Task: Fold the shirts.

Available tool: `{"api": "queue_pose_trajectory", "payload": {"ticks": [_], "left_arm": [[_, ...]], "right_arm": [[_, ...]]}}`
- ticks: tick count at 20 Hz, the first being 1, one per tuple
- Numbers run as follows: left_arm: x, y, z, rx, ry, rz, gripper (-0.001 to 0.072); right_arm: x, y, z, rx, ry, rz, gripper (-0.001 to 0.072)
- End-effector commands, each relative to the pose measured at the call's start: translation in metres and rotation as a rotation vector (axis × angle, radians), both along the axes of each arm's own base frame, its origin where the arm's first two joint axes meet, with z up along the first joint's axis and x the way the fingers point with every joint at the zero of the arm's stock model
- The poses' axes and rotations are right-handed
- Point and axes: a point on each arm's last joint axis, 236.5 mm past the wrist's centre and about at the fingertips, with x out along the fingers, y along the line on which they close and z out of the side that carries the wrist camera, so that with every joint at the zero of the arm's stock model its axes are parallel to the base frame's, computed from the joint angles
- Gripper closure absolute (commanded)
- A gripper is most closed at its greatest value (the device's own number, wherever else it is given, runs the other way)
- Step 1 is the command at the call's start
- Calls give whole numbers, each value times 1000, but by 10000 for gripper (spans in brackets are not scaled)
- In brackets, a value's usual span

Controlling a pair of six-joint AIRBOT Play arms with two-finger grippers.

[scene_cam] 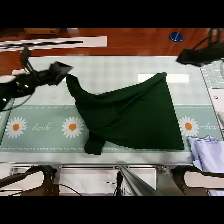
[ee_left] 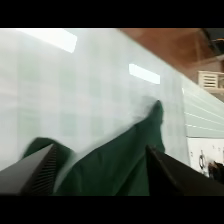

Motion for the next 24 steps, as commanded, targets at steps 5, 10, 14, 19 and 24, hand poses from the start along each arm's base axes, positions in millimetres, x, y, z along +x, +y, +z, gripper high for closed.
{"api": "queue_pose_trajectory", "payload": {"ticks": [5, 10, 14, 19, 24], "left_arm": [[-97, 70, -42, 150, 395, -222, 204], [-175, 41, -76, 105, 612, -441, 142], [-222, 2, -108, 77, 703, -572, 75], [-248, -36, -126, 141, 727, -684, 75], [-255, -59, -134, 211, 710, -737, 77]], "right_arm": [[-128, -120, 19, -60, 279, -234, 173], [-184, -98, -35, 126, 510, -226, 173], [-221, -74, -70, 162, 598, -183, 172], [-231, -63, -86, 159, 538, -201, 172], [-223, -51, -85, 213, 494, -190, 173]]}}
